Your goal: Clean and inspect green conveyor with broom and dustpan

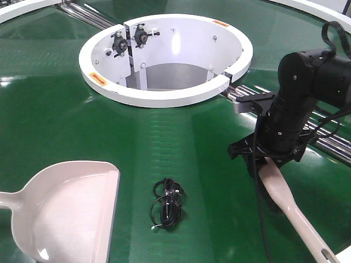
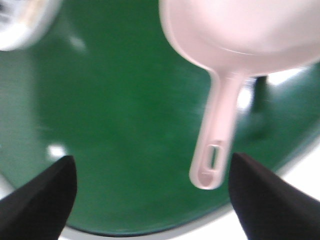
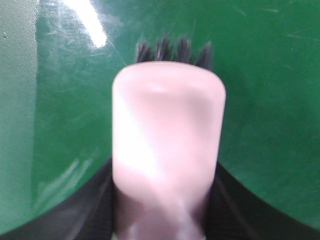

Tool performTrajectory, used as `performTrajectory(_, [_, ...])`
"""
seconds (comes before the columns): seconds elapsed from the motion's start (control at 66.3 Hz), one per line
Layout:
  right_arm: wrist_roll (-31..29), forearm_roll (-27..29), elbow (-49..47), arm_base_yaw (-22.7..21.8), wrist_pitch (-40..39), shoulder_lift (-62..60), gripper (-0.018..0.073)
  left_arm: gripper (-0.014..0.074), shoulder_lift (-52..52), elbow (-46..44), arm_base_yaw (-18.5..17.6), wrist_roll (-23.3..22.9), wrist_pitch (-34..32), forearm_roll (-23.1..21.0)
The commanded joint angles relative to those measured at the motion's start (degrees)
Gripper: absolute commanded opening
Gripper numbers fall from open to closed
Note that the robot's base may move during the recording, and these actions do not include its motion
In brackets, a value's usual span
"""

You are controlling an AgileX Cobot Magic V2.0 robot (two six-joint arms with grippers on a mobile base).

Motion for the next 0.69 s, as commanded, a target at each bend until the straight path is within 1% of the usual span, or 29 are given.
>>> performTrajectory(0.0, [-0.21, -0.42, -1.55, -0.22, 2.83, -2.82, -0.0010, 0.0569, 5.35, -4.05, -0.26, -5.80, 4.00, 2.12])
performTrajectory(0.106, [-0.21, -0.42, -1.55, -0.22, 2.83, -2.82, -0.0010, 0.0569, 10.24, -5.16, -0.26, -9.18, 4.01, 4.84])
performTrajectory(0.377, [-0.14, -0.42, -1.55, -0.22, 2.83, -2.82, -0.0010, 0.0569, 16.78, -5.48, -0.26, -9.32, 4.01, 13.67])
performTrajectory(0.679, [-0.14, -0.42, -1.55, -0.22, 2.83, -2.82, -0.0010, 0.0569, 23.25, -5.48, -0.26, -9.32, 4.01, 14.80])
